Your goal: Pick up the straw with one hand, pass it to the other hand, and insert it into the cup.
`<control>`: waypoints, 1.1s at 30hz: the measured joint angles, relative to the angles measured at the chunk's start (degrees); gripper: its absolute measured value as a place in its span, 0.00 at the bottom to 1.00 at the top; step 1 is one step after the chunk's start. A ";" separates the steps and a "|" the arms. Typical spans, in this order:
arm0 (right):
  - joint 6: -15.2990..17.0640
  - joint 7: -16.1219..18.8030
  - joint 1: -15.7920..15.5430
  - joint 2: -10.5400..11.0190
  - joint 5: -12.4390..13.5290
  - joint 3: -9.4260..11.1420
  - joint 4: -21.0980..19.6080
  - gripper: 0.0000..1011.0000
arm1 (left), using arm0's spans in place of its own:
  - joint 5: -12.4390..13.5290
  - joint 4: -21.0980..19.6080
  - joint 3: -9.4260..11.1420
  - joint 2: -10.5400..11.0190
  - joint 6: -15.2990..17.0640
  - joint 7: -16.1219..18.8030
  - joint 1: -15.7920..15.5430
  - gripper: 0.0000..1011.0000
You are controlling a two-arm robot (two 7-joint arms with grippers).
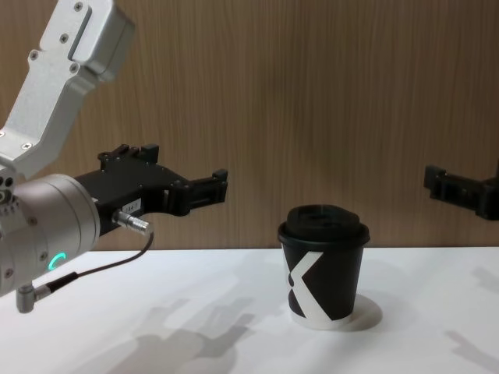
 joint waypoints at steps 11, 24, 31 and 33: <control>0.00 0.00 0.00 0.00 0.00 0.00 0.00 0.99 | 0.00 0.00 0.00 0.00 0.00 0.00 0.00 1.00; 0.00 0.00 0.00 0.00 0.00 0.00 0.00 0.99 | 0.00 0.00 0.00 0.00 0.00 0.00 0.00 1.00; 0.00 0.00 0.00 0.00 0.00 0.00 0.00 0.99 | 0.00 0.00 0.00 0.00 0.00 0.00 0.00 1.00; 0.00 0.00 0.00 0.00 0.00 0.00 0.00 0.99 | 0.00 0.00 0.00 0.00 0.00 0.00 0.00 1.00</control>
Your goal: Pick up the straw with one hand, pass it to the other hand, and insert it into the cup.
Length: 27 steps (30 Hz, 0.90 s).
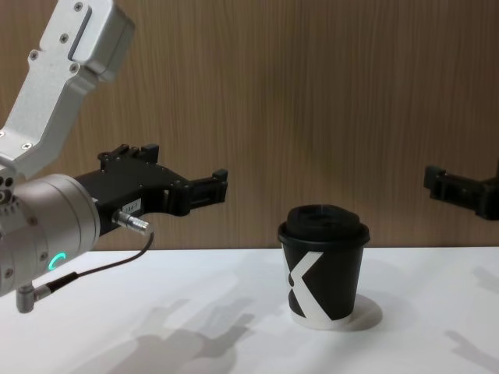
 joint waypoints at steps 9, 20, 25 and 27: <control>0.00 0.00 0.00 0.00 0.00 0.00 0.00 0.99 | 0.00 0.00 0.00 0.00 0.00 0.00 0.00 1.00; 0.80 -0.50 0.03 -0.17 -0.31 0.49 0.00 0.99 | 0.00 0.00 0.00 0.00 0.00 0.00 0.00 1.00; 2.87 -2.31 0.02 -0.69 -0.91 1.06 -0.15 0.99 | 0.00 0.00 0.00 0.00 0.00 0.00 0.00 1.00; 3.60 -2.86 -0.02 -0.91 -1.07 1.25 -0.29 0.99 | 0.00 0.00 0.00 0.00 0.00 0.00 0.00 1.00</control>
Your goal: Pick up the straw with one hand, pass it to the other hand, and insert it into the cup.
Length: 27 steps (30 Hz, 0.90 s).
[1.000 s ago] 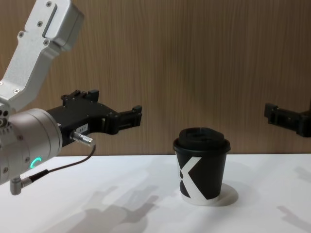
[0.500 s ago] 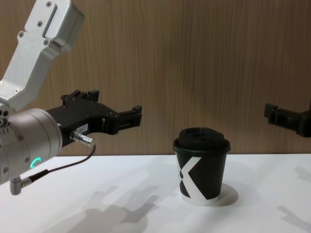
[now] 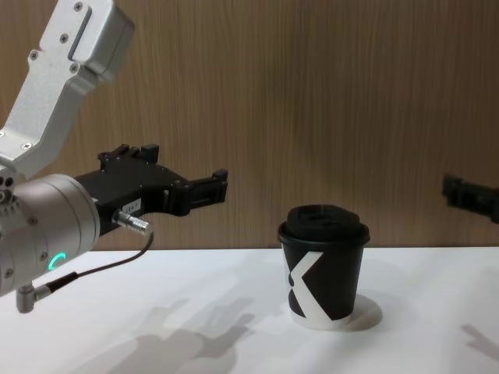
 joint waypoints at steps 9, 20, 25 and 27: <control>6.91 -4.07 -0.88 -1.25 -0.71 1.30 -1.67 0.99 | 0.00 0.00 0.00 0.00 0.00 0.00 0.00 1.00; 14.62 -7.18 -3.80 -1.22 -1.16 3.29 -4.49 0.99 | 0.00 0.00 0.00 0.00 0.00 0.00 0.00 1.00; 16.91 -8.15 -5.65 -0.77 -1.63 4.26 -5.74 0.99 | 0.00 0.00 0.00 0.00 0.00 0.00 0.00 1.00; 17.79 -8.44 -6.47 -0.56 -1.85 4.62 -6.17 0.99 | 0.01 0.00 0.00 0.00 0.00 0.00 0.00 1.00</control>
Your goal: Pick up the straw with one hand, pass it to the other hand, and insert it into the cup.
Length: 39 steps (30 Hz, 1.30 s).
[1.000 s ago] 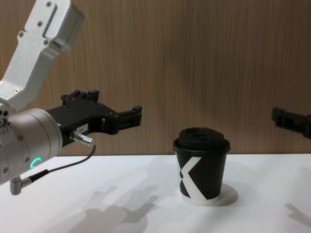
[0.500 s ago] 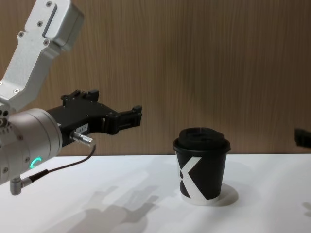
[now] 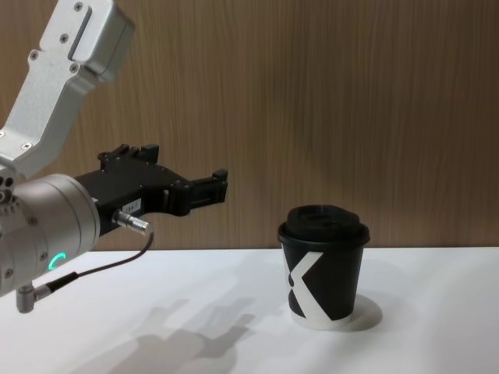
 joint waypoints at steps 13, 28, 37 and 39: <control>3.04 -0.35 -3.78 0.42 -0.21 1.56 -1.14 0.99 | 0.00 -0.01 0.00 0.00 0.00 0.00 0.00 1.00; 3.89 0.11 -4.85 -1.24 0.95 2.84 0.57 0.99 | 0.00 0.00 0.00 0.00 0.00 0.00 0.00 1.00; 3.94 0.42 -4.66 -2.28 1.37 3.40 1.53 0.99 | -0.01 0.00 0.00 0.00 0.00 0.00 0.00 1.00; 3.88 0.45 -4.62 -2.55 1.42 3.52 1.68 0.99 | 0.00 0.00 0.00 0.00 0.00 0.00 0.00 1.00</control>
